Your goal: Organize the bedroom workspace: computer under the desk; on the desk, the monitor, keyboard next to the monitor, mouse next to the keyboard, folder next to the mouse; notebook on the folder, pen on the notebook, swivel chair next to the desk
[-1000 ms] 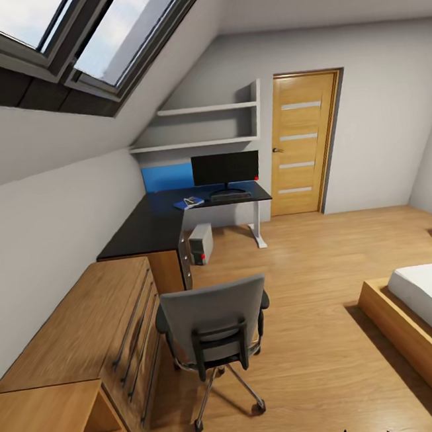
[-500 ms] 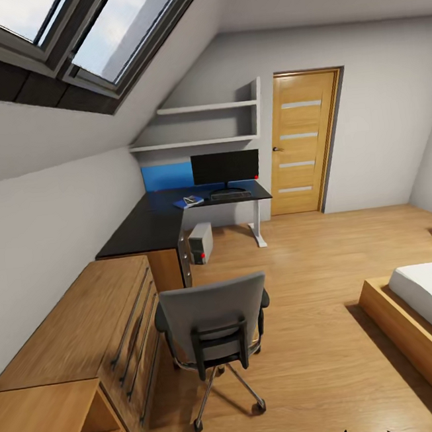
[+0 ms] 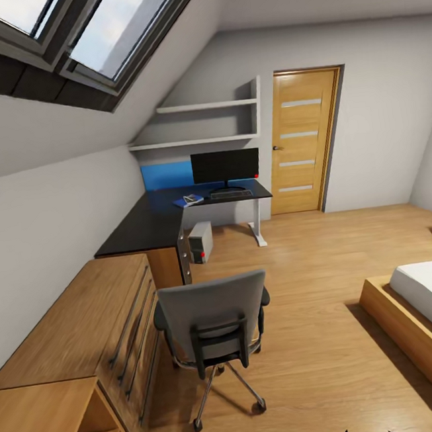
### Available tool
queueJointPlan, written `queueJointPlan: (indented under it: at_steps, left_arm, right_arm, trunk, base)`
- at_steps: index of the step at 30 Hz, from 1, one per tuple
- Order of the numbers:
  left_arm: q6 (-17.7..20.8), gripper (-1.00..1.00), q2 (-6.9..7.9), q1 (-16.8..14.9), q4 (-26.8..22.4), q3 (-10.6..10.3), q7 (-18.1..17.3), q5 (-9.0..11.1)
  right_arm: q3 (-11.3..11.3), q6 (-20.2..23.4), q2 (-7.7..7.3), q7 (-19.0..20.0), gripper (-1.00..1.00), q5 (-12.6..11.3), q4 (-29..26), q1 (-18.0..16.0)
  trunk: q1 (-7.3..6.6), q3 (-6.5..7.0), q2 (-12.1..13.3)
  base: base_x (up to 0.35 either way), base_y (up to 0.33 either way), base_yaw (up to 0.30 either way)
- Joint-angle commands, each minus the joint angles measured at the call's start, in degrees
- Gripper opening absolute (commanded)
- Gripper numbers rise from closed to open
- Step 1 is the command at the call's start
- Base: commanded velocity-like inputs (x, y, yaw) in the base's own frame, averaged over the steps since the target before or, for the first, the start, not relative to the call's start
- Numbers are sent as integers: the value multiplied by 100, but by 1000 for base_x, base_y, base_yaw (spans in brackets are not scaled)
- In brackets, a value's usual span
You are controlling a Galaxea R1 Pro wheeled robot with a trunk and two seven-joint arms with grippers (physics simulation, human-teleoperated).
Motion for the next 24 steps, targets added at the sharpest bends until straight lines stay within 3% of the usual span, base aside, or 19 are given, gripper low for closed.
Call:
queueJointPlan:
  at_steps: [1, 24]
  left_arm:
    - [-21, 100, 6, -2, -7, -48, 44, 30]
    - [-548, 100, 16, -3, -7, -47, 94, 34]
  right_arm:
    - [48, 0, 1, -52, 100, 5, 3, -2]
    - [48, 7, 1, -52, 100, 12, 14, -1]
  trunk:
    - [23, -26, -47]
    - [528, -439, -969]
  base:
    - [0, 0, 0]
    - [0, 0, 0]
